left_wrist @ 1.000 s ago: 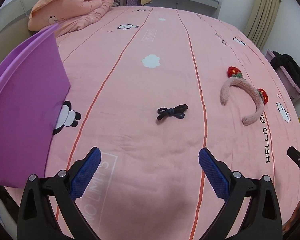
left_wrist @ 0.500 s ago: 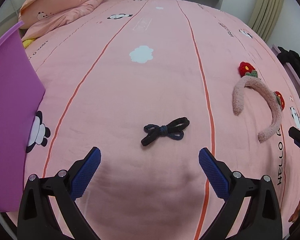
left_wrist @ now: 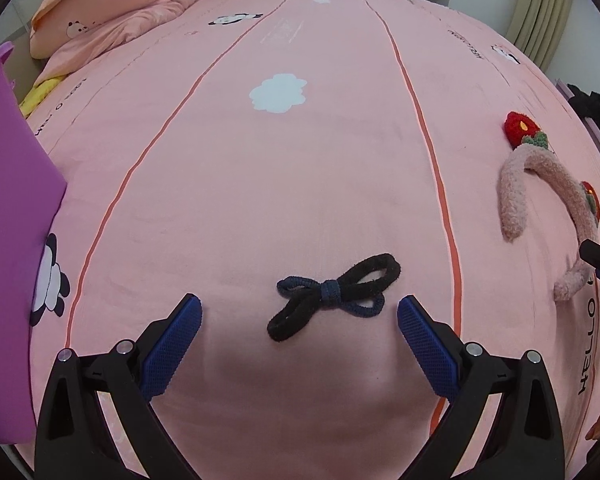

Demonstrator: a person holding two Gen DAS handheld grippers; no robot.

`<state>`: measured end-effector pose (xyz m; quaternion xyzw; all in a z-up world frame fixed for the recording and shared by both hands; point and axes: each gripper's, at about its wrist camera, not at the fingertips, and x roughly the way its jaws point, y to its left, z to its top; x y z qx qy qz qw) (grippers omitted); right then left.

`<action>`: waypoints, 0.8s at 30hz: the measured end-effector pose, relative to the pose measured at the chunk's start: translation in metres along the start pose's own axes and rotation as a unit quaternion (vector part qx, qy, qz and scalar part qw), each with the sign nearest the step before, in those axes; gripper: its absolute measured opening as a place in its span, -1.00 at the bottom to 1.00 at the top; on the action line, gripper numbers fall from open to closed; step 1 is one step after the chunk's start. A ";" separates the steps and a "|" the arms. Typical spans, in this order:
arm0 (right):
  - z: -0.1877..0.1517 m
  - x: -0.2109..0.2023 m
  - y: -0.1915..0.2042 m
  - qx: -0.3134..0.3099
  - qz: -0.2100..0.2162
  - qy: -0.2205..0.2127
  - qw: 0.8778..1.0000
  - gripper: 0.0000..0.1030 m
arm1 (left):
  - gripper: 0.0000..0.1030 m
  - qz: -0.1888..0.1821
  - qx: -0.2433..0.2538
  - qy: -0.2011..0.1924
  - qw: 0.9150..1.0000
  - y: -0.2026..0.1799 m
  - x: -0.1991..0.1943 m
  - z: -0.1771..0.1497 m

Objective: Organize jewelry
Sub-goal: 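Grasp the black bow hair tie with left tool while right grasps the pink headband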

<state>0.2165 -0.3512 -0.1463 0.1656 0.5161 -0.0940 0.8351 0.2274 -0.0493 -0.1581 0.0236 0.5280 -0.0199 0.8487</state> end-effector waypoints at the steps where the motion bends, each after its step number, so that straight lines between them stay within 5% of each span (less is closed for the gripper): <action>1: 0.001 0.003 0.000 -0.001 -0.006 0.003 1.000 0.44 | 0.87 0.002 0.001 0.000 1.000 -0.001 0.002 0.001; 19: -0.004 0.029 0.015 -0.039 -0.075 -0.030 0.996 0.42 | 0.89 0.020 -0.007 -0.018 1.000 -0.012 0.028 0.010; 21: -0.005 0.027 0.017 -0.042 -0.074 -0.031 0.996 0.32 | 0.87 0.016 -0.011 -0.020 1.000 -0.011 0.027 0.009; 24: -0.006 0.022 0.025 -0.056 -0.073 -0.035 0.995 -0.17 | 0.78 0.009 -0.012 -0.017 1.000 -0.009 0.024 0.008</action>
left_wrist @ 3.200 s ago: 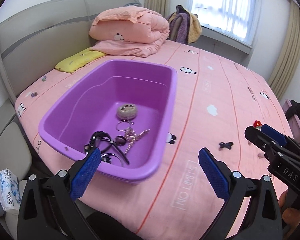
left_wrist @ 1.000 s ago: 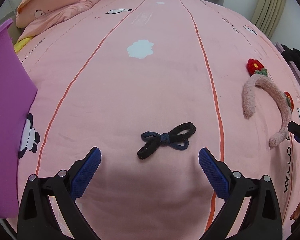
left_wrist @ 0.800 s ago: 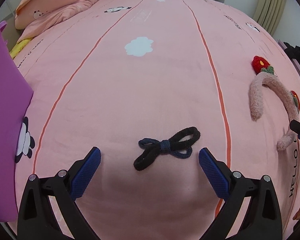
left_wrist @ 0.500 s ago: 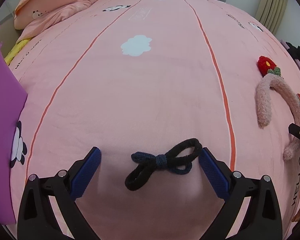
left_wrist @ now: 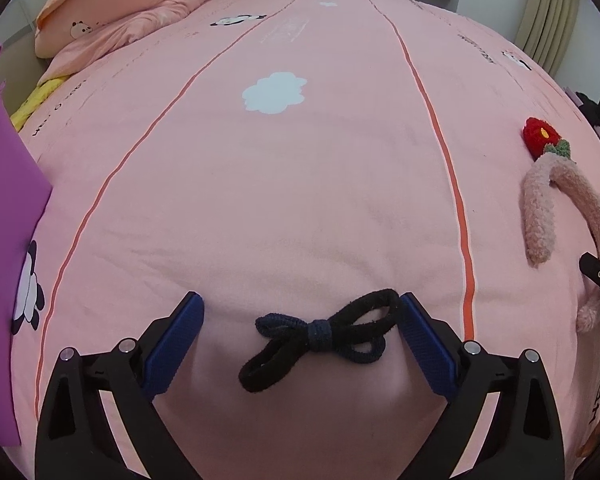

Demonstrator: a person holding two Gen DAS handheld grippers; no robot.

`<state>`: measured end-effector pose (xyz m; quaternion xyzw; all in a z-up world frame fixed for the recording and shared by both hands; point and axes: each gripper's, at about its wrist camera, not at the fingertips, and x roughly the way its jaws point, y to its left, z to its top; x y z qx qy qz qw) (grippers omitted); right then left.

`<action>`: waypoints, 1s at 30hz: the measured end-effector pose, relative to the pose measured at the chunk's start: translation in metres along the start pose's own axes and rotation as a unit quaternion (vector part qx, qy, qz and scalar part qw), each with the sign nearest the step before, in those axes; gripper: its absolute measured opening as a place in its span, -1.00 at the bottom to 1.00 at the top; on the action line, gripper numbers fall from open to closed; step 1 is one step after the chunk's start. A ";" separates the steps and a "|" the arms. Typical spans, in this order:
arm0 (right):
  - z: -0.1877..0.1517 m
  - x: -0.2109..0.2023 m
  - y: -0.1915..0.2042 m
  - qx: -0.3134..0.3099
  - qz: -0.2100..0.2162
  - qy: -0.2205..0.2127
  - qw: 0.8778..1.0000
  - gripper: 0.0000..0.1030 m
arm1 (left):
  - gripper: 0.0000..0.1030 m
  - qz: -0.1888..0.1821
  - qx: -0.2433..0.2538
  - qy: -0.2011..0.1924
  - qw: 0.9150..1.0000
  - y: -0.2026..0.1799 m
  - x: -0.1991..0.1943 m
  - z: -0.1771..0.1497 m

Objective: Organize jewelry
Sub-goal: 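Grasp the black bow hair tie with left tool while right grasps the pink headband, then drop the bow tie into the tub while right drops the headband in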

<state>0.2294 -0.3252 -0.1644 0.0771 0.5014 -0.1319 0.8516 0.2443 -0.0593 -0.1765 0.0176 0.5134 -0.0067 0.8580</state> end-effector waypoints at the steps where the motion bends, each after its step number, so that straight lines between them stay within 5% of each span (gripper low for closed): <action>1: -0.001 -0.002 0.002 -0.003 -0.002 -0.001 1.000 -0.38 | 0.69 -0.002 -0.001 0.001 1.000 0.001 -0.002 0.000; 3: 0.000 -0.002 0.003 0.001 -0.001 0.001 1.000 -0.41 | 0.46 -0.005 -0.003 0.000 1.000 0.004 -0.005 -0.001; 9: -0.004 -0.013 -0.002 0.013 0.009 0.000 1.000 -0.55 | -0.76 -0.032 -0.007 0.004 0.999 0.011 -0.019 -0.005; 30: -0.050 -0.143 0.012 0.001 0.074 -0.079 0.994 -0.67 | -0.84 -0.065 -0.010 -0.065 0.996 0.070 -0.157 -0.060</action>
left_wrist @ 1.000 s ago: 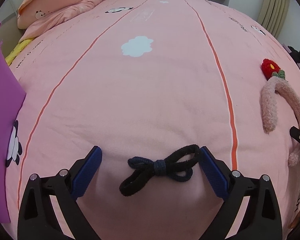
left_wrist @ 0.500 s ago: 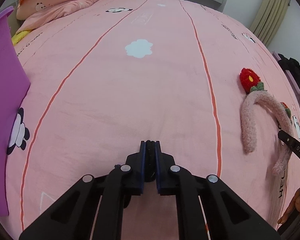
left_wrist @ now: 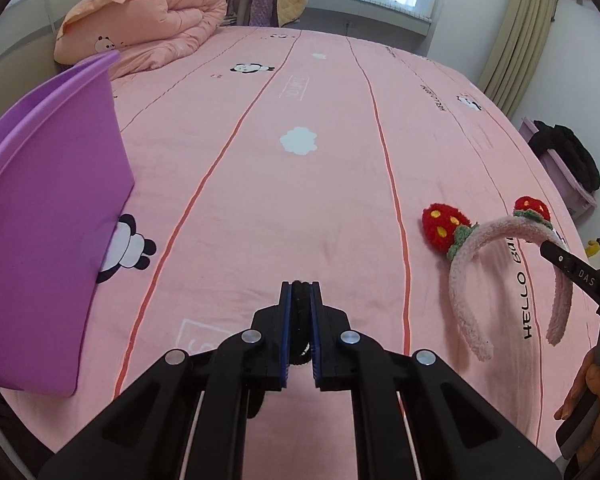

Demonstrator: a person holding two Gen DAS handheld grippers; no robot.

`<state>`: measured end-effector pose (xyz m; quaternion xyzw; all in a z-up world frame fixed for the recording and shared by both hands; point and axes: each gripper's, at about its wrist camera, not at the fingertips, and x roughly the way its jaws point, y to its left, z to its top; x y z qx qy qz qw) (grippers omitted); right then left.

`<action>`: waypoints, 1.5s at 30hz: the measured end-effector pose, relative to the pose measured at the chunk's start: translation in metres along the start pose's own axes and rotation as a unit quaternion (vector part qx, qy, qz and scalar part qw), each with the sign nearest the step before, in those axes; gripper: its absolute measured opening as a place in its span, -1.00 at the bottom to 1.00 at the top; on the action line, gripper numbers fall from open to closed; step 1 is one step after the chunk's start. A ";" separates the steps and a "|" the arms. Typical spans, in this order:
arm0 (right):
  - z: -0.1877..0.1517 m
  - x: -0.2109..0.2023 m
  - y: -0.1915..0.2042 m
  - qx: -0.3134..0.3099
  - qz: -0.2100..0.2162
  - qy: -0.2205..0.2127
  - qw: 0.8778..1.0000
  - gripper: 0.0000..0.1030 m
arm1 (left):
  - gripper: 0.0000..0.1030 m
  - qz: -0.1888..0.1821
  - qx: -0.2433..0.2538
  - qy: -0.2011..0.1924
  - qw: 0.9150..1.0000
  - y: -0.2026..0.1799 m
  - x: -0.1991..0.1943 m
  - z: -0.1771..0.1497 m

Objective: Organize jewelry
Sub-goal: 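Drop the bow tie into the tub while right drops the headband in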

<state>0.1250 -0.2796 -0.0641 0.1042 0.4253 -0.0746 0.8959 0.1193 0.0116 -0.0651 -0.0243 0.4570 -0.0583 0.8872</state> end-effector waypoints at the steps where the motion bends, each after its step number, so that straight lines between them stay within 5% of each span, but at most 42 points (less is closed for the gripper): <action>1: -0.001 -0.007 0.002 -0.001 0.004 -0.003 1.000 -0.67 | -0.84 -0.002 -0.002 -0.001 1.000 0.001 -0.005 -0.001; 15: -0.007 -0.083 0.059 -0.041 0.047 -0.050 0.997 -0.67 | -0.84 -0.001 -0.004 -0.046 0.999 0.028 -0.083 -0.014; 26: 0.004 -0.127 0.149 -0.094 0.118 -0.085 0.985 -0.67 | -0.83 0.021 -0.029 -0.104 0.994 0.084 -0.147 0.002; 36: 0.022 -0.148 0.261 -0.152 0.196 -0.100 0.963 -0.67 | -0.83 0.085 -0.076 -0.139 0.984 0.171 -0.191 0.017; 45: 0.028 -0.141 0.375 -0.218 0.253 -0.087 0.939 -0.67 | -0.83 0.153 -0.120 -0.124 0.973 0.252 -0.185 0.022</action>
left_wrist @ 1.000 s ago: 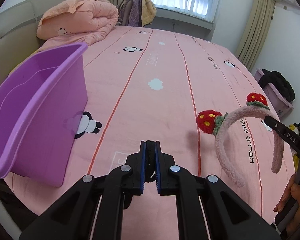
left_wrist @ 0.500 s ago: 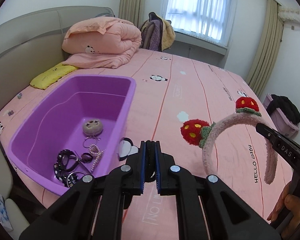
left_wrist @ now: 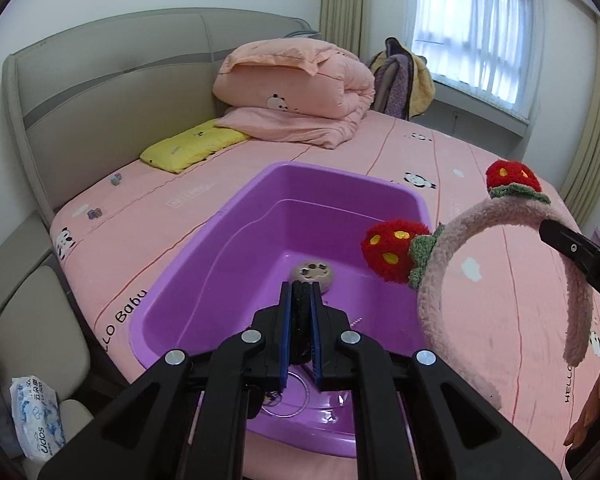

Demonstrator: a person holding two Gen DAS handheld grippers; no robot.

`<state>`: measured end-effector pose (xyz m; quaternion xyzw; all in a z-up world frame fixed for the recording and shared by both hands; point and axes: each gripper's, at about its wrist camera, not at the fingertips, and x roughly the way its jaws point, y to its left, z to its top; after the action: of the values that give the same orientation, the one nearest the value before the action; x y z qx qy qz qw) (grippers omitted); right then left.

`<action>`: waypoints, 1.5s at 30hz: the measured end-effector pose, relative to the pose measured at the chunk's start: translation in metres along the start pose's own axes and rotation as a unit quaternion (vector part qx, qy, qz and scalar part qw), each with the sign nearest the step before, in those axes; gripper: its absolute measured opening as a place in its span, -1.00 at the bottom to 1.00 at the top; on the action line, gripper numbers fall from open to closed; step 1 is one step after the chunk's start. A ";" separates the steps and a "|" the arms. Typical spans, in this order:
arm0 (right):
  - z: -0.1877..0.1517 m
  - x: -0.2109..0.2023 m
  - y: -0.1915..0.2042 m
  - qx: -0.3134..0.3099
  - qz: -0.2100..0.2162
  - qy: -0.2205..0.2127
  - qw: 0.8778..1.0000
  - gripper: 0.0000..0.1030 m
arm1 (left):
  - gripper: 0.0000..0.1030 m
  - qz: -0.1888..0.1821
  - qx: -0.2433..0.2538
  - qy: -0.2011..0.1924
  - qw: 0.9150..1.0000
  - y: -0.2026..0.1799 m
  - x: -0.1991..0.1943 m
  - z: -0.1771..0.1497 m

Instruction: Organize jewelry

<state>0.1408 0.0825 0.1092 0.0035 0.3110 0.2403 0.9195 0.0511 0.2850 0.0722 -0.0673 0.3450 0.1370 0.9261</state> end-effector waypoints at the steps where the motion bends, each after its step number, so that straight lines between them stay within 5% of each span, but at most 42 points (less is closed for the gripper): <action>1: 0.004 0.009 0.009 -0.007 0.005 0.006 1.000 -0.67 | -0.83 0.005 -0.003 0.004 1.000 0.006 0.005 0.001; 10: 0.012 0.078 0.063 -0.061 0.012 0.059 0.996 -0.67 | -0.83 0.030 -0.022 0.050 0.998 0.036 0.050 0.001; 27: -0.013 0.151 0.074 -0.070 0.000 0.148 0.986 -0.64 | -0.70 0.052 -0.050 0.127 0.989 0.055 0.111 -0.010; 30: -0.010 0.151 0.072 -0.066 -0.006 0.143 0.988 0.15 | -0.13 0.050 -0.058 0.120 0.990 0.058 0.106 -0.009; 32: -0.009 0.147 0.070 -0.061 -0.006 0.132 0.989 0.30 | 0.67 0.052 -0.053 0.103 0.992 0.056 0.098 -0.005; 33: -0.008 0.145 0.070 -0.060 -0.010 0.130 0.990 0.30 | 0.78 0.054 -0.054 0.089 0.993 0.056 0.092 -0.004; 45: -0.015 0.124 0.057 -0.047 -0.009 0.125 0.991 0.30 | 0.87 0.074 -0.062 0.110 0.989 0.052 0.087 -0.006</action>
<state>0.1925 0.1860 0.0359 -0.0726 0.4115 0.2453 0.8748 0.0947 0.3517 0.0091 -0.1133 0.4397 0.2182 0.8638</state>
